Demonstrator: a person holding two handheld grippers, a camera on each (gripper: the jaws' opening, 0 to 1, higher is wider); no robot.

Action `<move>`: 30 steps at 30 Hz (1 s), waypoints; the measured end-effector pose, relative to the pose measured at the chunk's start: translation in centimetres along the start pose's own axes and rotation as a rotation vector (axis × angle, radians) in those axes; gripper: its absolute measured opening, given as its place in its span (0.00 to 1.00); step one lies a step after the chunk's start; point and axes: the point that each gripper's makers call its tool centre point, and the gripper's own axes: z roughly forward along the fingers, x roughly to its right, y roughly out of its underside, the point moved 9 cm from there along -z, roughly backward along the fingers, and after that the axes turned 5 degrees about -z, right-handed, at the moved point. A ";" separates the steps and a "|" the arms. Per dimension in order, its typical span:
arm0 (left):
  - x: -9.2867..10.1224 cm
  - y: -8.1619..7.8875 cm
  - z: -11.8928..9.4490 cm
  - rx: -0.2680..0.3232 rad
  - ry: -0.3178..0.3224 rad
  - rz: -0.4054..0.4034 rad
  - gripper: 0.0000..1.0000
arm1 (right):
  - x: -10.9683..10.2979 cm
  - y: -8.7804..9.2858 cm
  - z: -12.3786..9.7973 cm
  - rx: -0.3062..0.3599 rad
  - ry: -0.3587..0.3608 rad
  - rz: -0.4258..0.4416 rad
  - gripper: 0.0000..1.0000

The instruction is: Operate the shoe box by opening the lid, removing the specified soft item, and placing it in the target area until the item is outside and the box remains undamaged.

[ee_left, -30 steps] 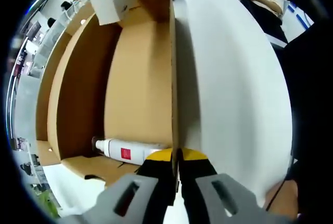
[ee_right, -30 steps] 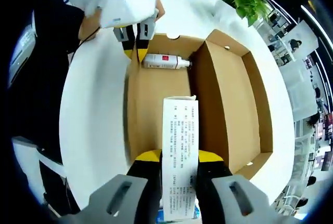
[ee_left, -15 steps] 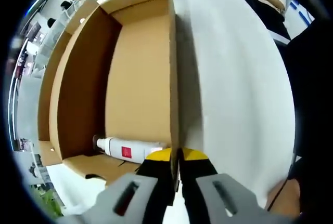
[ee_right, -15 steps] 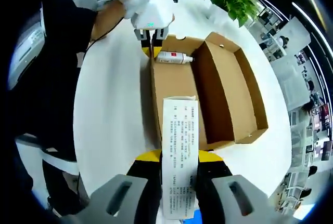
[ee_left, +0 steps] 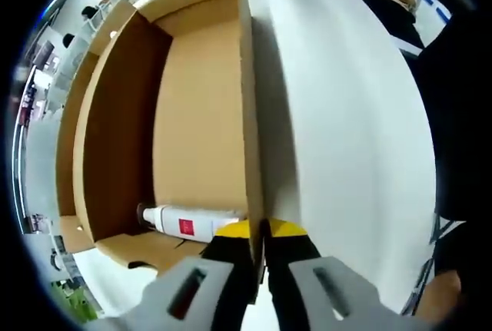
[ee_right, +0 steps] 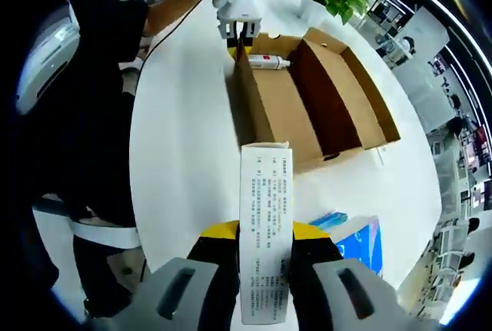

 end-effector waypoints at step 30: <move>0.1 -0.1 -0.2 -0.028 0.007 -0.031 0.03 | -6.0 9.0 5.1 -0.058 -0.174 0.150 0.21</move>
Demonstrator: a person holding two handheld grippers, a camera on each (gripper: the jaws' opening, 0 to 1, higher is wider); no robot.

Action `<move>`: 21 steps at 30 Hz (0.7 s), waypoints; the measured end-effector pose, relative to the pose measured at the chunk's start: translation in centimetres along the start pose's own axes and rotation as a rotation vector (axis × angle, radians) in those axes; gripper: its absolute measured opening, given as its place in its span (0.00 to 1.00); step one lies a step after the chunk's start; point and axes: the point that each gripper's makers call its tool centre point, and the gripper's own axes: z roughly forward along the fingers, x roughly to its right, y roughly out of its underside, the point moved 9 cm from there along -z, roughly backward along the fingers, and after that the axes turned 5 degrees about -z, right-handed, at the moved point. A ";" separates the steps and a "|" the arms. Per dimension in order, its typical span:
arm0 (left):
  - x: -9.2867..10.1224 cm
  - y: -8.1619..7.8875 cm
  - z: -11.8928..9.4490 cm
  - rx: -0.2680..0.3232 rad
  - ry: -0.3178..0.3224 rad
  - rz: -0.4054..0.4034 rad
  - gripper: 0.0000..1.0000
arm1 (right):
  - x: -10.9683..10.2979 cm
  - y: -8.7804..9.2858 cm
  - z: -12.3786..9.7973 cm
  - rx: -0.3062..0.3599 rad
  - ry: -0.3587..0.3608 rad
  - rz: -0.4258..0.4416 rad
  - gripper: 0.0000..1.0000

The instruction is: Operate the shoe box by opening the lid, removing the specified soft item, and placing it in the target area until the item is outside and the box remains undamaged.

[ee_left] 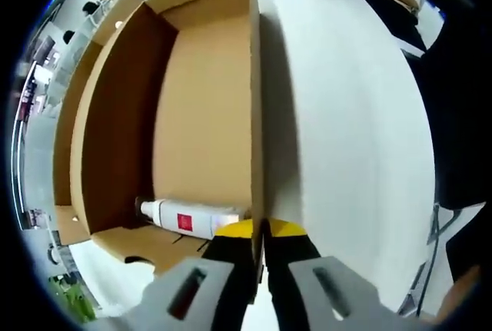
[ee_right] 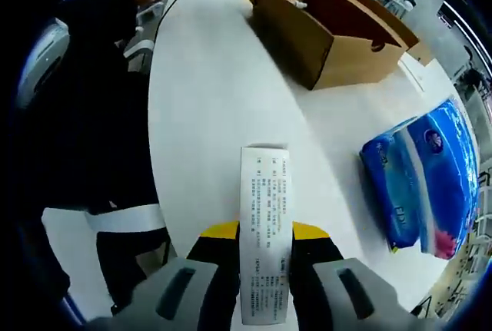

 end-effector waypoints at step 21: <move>-0.2 0.0 0.1 -0.038 0.009 -0.031 0.02 | 1.2 0.4 0.3 0.026 0.014 0.007 0.25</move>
